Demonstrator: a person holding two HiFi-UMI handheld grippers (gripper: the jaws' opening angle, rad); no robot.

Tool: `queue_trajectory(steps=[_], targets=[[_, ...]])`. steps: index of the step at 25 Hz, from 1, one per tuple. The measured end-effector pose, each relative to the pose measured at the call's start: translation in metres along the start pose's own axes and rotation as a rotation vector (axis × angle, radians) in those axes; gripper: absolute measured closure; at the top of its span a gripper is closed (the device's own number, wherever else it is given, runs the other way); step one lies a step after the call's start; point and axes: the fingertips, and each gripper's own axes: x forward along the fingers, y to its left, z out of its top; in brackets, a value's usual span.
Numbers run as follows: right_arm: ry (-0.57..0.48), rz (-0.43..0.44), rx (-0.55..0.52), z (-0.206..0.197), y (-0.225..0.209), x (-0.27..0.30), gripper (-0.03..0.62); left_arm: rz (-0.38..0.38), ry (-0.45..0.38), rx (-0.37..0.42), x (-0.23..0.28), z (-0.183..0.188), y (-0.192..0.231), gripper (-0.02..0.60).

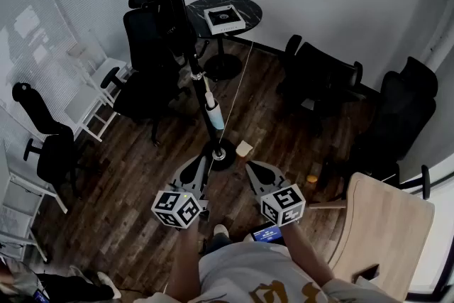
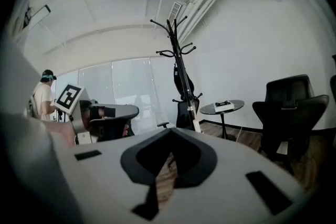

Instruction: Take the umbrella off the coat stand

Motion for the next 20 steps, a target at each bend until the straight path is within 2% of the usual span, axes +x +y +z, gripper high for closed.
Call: queue_trajectory(steps=[5,11,15,20], targets=[[-0.007,0.011,0.008,0.003,0.013,-0.007,0.583,0.007,0.022,0.026,-0.014,-0.001,-0.004,0.561],[-0.002,0.018,0.011,0.000,0.016,-0.013,0.583,0.019,0.018,0.001,-0.017,-0.001,-0.005,0.561],[0.029,0.012,0.083,-0.012,0.012,-0.022,0.583,-0.001,0.001,-0.011,-0.019,0.001,-0.023,0.561],[0.027,-0.016,0.122,-0.015,0.005,-0.026,0.582,0.007,0.039,0.001,-0.021,-0.005,-0.025,0.561]])
